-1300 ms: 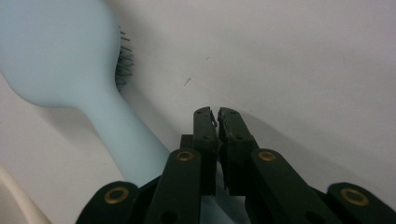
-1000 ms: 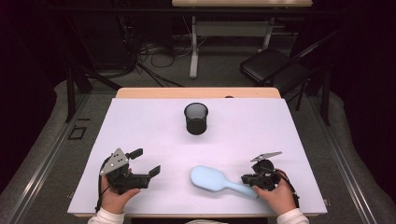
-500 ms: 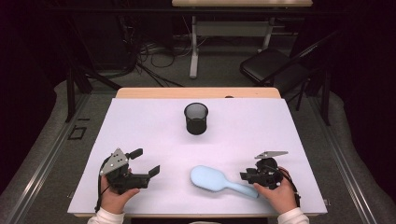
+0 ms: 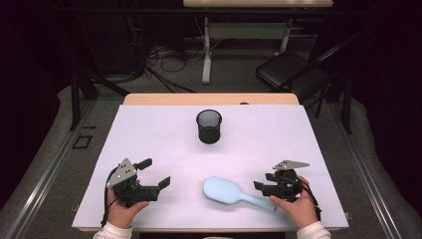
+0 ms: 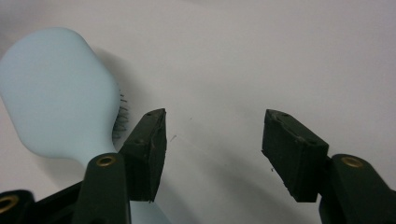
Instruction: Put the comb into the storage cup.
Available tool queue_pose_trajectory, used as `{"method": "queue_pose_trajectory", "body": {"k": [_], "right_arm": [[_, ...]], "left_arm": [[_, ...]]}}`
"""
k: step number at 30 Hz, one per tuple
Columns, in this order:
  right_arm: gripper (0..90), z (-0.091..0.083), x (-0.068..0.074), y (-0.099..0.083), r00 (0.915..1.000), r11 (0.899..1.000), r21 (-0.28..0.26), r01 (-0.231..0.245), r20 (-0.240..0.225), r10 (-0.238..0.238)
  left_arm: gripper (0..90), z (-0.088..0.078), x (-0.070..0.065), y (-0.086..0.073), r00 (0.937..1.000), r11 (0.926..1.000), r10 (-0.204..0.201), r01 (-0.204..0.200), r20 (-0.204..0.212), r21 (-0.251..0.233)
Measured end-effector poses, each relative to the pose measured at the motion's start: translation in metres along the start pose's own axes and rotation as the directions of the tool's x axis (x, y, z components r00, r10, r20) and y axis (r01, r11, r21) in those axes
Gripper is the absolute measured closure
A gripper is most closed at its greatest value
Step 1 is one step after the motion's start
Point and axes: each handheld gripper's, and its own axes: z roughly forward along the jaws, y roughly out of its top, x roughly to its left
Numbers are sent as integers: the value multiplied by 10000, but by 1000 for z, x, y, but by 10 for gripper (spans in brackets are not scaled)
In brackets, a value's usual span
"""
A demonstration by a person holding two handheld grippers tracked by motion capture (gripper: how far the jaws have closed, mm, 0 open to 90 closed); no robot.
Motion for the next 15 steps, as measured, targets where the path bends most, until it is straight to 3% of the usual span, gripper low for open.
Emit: {"method": "queue_pose_trajectory", "body": {"k": [7, 15], "right_arm": [[375, -1, 0, 1, 10000, 10000, 7, 66, -62, -66], [258, 0, -2, 1, 9998, 9995, 303, -54, 195, 48]], "left_arm": [[65, 0, 0, 0, 10000, 10000, 25, -25, 33, -25], [65, 0, 0, 0, 10000, 10000, 30, -30, 8, 12]]}}
